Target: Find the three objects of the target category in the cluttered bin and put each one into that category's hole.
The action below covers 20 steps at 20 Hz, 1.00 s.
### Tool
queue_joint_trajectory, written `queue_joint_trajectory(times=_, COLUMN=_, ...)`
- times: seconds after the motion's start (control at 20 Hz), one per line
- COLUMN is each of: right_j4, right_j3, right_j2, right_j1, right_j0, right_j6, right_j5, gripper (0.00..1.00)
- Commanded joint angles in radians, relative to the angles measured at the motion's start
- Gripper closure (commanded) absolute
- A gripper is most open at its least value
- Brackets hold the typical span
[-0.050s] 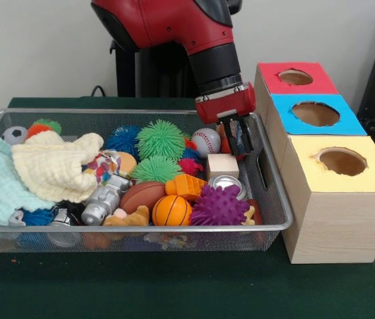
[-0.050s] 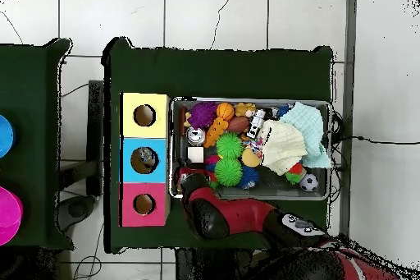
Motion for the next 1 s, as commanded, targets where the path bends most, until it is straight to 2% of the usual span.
queue_joint_trajectory(times=0.05, right_j4=0.06, right_j3=0.007, right_j2=-0.026, right_j1=0.051, right_j0=0.016, right_j6=0.175, right_j5=0.095, gripper=1.0)
queue_joint_trajectory(times=0.25, right_j4=0.11, right_j3=0.084, right_j2=-0.052, right_j1=-0.116, right_j0=0.049, right_j6=0.17, right_j5=0.146, gripper=1.0)
queue_joint_trajectory(times=0.3, right_j4=0.125, right_j3=0.105, right_j2=-0.067, right_j1=-0.18, right_j0=0.064, right_j6=0.165, right_j5=0.156, gripper=1.0)
queue_joint_trajectory(times=0.5, right_j4=0.151, right_j3=0.149, right_j2=-0.097, right_j1=-0.338, right_j0=0.092, right_j6=0.149, right_j5=0.184, gripper=1.0)
queue_joint_trajectory(times=0.7, right_j4=0.145, right_j3=0.163, right_j2=-0.112, right_j1=-0.436, right_j0=0.099, right_j6=0.138, right_j5=0.191, gripper=1.0)
queue_joint_trajectory(times=0.95, right_j4=0.139, right_j3=0.164, right_j2=-0.152, right_j1=-0.507, right_j0=0.13, right_j6=0.13, right_j5=0.162, gripper=1.0)
queue_joint_trajectory(times=1.0, right_j4=0.13, right_j3=0.174, right_j2=-0.107, right_j1=-0.526, right_j0=0.098, right_j6=0.145, right_j5=0.183, gripper=1.0)
